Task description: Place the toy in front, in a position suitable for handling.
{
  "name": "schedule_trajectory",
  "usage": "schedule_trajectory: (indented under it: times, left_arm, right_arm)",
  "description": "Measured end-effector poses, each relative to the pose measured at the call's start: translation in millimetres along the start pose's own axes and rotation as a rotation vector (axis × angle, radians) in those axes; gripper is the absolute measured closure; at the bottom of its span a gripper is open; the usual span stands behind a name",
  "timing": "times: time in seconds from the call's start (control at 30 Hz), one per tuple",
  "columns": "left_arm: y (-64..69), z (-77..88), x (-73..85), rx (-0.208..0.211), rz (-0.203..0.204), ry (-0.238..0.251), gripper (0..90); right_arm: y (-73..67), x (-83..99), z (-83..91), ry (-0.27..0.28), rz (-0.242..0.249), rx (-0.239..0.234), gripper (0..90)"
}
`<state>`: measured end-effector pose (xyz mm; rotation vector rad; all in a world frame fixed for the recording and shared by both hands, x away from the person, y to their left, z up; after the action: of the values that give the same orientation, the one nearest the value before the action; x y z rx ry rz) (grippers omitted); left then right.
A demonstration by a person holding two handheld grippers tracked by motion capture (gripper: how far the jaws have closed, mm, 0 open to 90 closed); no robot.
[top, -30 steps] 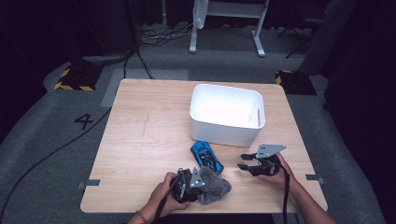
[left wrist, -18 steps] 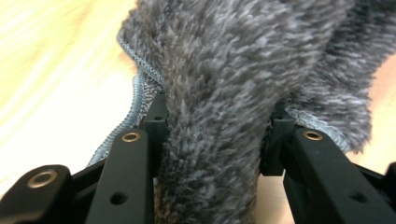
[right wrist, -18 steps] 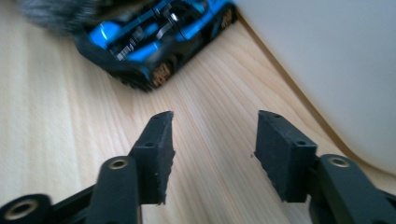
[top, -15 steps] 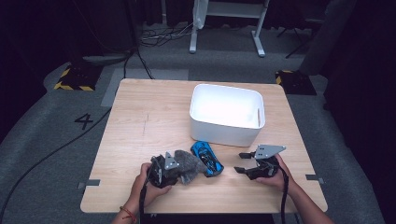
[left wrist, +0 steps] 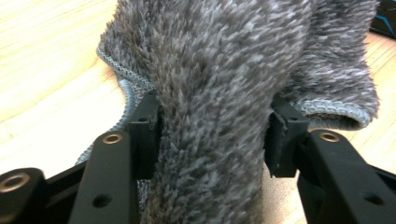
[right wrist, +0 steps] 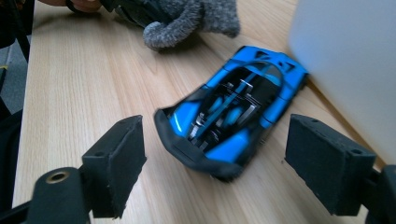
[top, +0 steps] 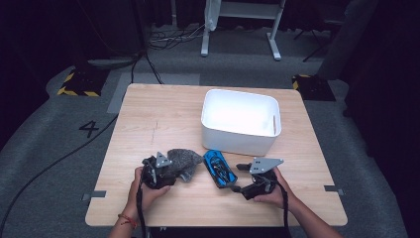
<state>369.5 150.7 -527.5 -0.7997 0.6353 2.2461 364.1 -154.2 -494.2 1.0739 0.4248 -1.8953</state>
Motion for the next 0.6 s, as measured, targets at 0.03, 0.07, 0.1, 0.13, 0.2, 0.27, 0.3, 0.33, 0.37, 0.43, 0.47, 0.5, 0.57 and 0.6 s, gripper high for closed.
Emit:
schedule_trajectory:
  times: [0.03, 0.07, 0.1, 0.13, 0.2, 0.27, 0.3, 0.33, 0.37, 0.43, 0.47, 0.5, 0.57, 0.6]
  left_arm:
    - [-0.1, -0.1, 0.3, 0.002, -0.009, 0.000, 45.2]
    - [0.2, -0.5, 1.0, 0.010, -0.012, 0.005, 43.9]
    - [0.5, -0.8, 1.5, 0.015, -0.015, 0.009, 42.1]
    - [1.4, -1.4, 2.0, 0.018, -0.019, 0.012, 39.6]
    - [1.3, -2.0, 2.4, 0.008, -0.031, 0.019, 36.5]
    - [1.0, -2.5, 2.2, -0.007, -0.025, 0.020, 35.0]
    - [2.0, -3.4, 2.1, -0.003, -0.004, 0.023, 32.6]
    - [2.2, -3.8, 1.8, -0.006, -0.001, 0.022, 30.6]
    - [2.4, -4.1, 1.5, -0.012, -0.003, 0.019, 29.6]
    - [3.3, -4.8, 1.2, -0.015, 0.000, 0.022, 28.8]
    - [3.3, -4.8, 1.2, -0.015, 0.000, 0.022, 28.8]
    - [3.5, -4.8, 1.3, -0.016, 0.002, 0.022, 28.9]
    - [3.7, -4.7, 1.3, -0.017, 0.002, 0.021, 28.9]
    - [3.8, -4.9, 1.3, -0.017, 0.002, 0.022, 28.9]
  right_arm:
    - [-3.8, -0.9, -4.0, -0.008, 0.005, 0.011, 21.1]
    - [-6.0, -1.4, -6.5, -0.011, 0.008, 0.022, 20.6]
    - [-10.1, -2.7, -10.0, -0.012, 0.006, 0.020, 20.3]
    - [-13.4, -3.4, -12.3, -0.014, 0.011, 0.020, 20.4]
    - [-18.2, -3.2, -16.4, -0.024, 0.027, 0.029, 20.1]
    - [-22.1, -1.4, -21.6, -0.043, 0.040, 0.042, 20.2]
    - [-23.5, -0.6, -23.0, -0.039, 0.048, 0.054, 20.2]
    - [-24.2, -0.6, -24.2, -0.033, 0.050, 0.060, 20.2]
    - [-24.4, -0.8, -25.4, -0.029, 0.051, 0.073, 20.3]
    - [-21.0, 0.2, -27.9, -0.042, 0.063, 0.136, 20.3]
    - [-19.0, 2.4, -29.0, -0.055, 0.054, 0.132, 19.3]
    - [-17.8, 4.9, -29.8, -0.067, 0.042, 0.123, 18.1]
    - [-16.9, 7.0, -30.5, -0.075, 0.044, 0.124, 18.4]
    - [-16.5, 10.0, -31.9, -0.092, 0.054, 0.129, 21.0]
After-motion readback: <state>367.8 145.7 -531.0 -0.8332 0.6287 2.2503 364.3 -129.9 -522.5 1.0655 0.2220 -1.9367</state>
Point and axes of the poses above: each handheld gripper's, and its own axes: z roughly backward along the jaws, x roughly out of its underside, y roughly to its right, the point moved 4 cm from there along -z, roughly forward along the jaws, and after that the axes turned 14 degrees about x, right-handed, at the moved point
